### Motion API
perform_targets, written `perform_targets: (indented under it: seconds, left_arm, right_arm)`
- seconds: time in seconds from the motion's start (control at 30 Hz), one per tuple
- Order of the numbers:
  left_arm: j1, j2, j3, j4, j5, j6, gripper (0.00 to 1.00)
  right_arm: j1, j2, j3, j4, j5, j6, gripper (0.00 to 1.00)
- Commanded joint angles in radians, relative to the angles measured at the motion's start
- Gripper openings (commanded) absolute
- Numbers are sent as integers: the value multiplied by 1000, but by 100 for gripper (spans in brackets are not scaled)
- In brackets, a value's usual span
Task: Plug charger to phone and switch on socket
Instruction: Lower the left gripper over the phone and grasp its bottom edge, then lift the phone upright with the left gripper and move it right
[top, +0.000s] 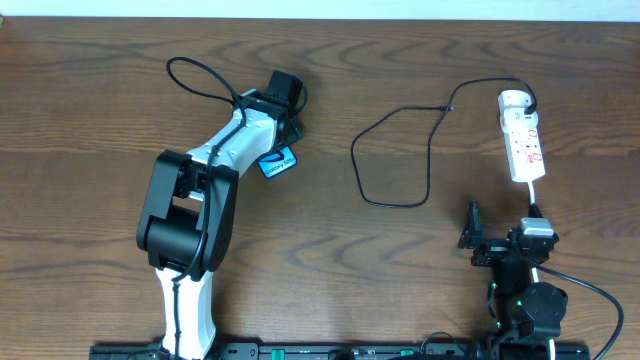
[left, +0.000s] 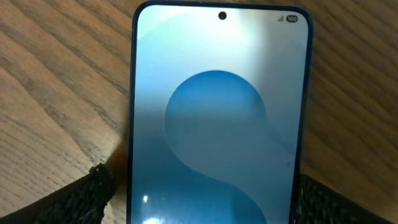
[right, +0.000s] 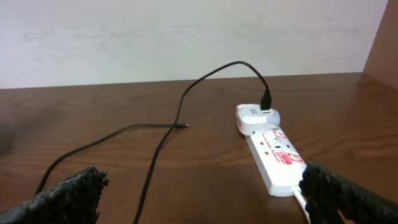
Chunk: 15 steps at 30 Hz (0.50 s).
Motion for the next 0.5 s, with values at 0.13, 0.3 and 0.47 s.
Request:
perform_targets:
  seconds: [0.13, 0.3, 0.47]
  left_arm:
    - [0, 63, -26, -35, 47, 12, 82]
    - [1, 63, -25, -36, 47, 33, 79]
    - [1, 57, -25, -61, 48, 32, 71]
  right_arm:
    - [7, -7, -2, -3, -2, 10, 99]
    - [7, -7, -2, -3, -2, 10, 99]
    - [7, -7, -2, -3, -2, 10, 99]
